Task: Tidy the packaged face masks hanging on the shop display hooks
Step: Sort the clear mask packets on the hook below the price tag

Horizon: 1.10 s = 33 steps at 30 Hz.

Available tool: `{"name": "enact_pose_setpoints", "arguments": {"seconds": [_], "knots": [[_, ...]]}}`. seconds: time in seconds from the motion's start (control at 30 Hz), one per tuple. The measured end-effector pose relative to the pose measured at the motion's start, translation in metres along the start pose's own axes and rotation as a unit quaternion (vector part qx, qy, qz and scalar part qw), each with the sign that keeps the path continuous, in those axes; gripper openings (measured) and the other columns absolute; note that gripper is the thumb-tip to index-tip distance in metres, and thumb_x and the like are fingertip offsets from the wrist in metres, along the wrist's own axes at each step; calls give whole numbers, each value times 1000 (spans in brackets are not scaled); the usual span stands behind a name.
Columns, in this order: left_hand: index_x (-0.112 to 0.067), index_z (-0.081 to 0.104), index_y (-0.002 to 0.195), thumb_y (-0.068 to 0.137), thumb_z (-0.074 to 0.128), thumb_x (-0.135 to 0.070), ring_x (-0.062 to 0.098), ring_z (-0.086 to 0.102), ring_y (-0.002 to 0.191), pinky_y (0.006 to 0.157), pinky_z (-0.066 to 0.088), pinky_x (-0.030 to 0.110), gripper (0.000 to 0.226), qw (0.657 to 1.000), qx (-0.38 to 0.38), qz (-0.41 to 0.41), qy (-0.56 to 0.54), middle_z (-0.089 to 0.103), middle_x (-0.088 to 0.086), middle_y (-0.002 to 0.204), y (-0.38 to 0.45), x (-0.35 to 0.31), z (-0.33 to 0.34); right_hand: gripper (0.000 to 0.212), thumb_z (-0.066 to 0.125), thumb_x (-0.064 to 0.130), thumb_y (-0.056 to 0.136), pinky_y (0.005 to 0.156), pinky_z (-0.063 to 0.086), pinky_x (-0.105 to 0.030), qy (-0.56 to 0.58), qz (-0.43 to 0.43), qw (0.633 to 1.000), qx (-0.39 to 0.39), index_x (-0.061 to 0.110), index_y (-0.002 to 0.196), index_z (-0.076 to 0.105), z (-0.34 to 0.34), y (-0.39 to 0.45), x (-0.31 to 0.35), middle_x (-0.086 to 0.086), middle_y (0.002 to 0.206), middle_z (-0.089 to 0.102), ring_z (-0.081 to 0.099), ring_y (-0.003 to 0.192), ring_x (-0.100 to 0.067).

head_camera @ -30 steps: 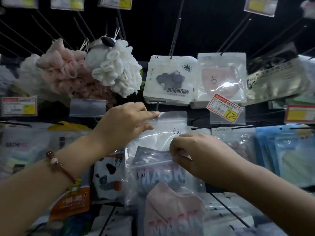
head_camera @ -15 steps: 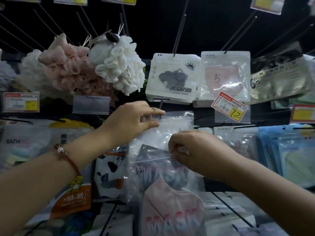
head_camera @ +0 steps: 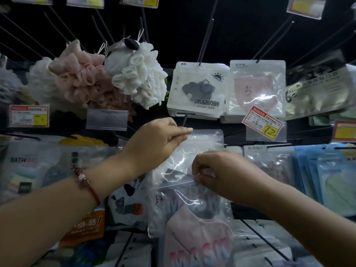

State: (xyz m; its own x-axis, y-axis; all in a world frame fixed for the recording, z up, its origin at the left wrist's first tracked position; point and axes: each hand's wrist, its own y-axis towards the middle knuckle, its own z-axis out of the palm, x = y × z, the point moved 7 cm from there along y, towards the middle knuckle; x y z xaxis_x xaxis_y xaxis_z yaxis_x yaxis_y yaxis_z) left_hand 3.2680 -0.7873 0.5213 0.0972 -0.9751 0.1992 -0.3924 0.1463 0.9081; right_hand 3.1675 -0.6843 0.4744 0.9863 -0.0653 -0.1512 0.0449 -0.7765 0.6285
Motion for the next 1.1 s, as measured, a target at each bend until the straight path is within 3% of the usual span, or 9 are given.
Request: {"name": "enact_pose_setpoints", "arguments": {"seconds": [0.2,0.37,0.43,0.6,0.67,0.73,0.8,0.97,1.1], "knots": [[-24,79,103,87,77,-21,1,71,87,84,57,20,17,962,17,-195,-191,77,-10,90,2,13,4,6,62,31,90,76,51,-31,13,8,1000,-5,37,91,61,-1,-5,-9,16,90,63,57,82,-4],[-19,79,99,83,80,-15,1,68,70,66,49,7,16,915,63,-286,-279,74,-5,73,6,19,5,7,64,30,89,77,51,-32,17,6,1000,-11,36,92,63,-3,-9,-14,16,89,64,58,82,-4],[-21,79,97,82,80,-16,-1,67,65,61,48,7,16,915,71,-294,-266,75,-4,73,5,22,4,6,64,30,89,77,51,-32,18,6,1000,-16,35,91,64,-3,-10,-15,15,88,65,58,82,-4],[-34,76,102,88,76,-28,-1,65,68,61,48,11,16,968,67,-224,-89,71,-13,78,-3,24,10,5,65,34,89,77,54,-32,18,8,1000,-13,36,94,63,0,-10,-16,16,89,66,61,82,-3],[-28,76,106,90,72,-31,4,58,76,73,51,25,17,992,34,-104,59,66,-12,83,0,13,7,5,64,35,90,77,54,-33,20,9,1000,-16,35,95,63,0,-9,-17,15,90,65,60,83,-4],[-19,76,107,92,64,-32,20,56,82,75,50,41,23,978,6,31,208,64,-2,91,-2,0,6,8,64,36,90,79,53,-33,20,17,999,-20,35,98,63,0,-8,-19,14,91,64,59,85,-6],[-14,76,107,93,55,-31,29,59,85,73,49,45,30,958,-4,96,269,65,8,100,-10,-5,5,10,64,37,91,79,52,-33,21,23,999,-31,35,100,64,-1,-8,-20,15,89,61,57,84,-7],[-9,72,110,88,55,-7,32,64,88,72,49,48,28,943,-15,190,273,67,14,104,-30,-30,-6,11,64,35,90,74,49,-31,4,28,997,-66,34,101,65,-6,-8,-20,18,81,54,53,80,-8],[-12,70,117,95,47,-20,21,66,90,75,52,42,33,968,55,179,169,72,4,104,-37,-48,-10,10,63,35,89,75,50,-36,12,24,996,-83,33,100,64,-12,-6,-14,14,88,61,57,84,-10]]}}
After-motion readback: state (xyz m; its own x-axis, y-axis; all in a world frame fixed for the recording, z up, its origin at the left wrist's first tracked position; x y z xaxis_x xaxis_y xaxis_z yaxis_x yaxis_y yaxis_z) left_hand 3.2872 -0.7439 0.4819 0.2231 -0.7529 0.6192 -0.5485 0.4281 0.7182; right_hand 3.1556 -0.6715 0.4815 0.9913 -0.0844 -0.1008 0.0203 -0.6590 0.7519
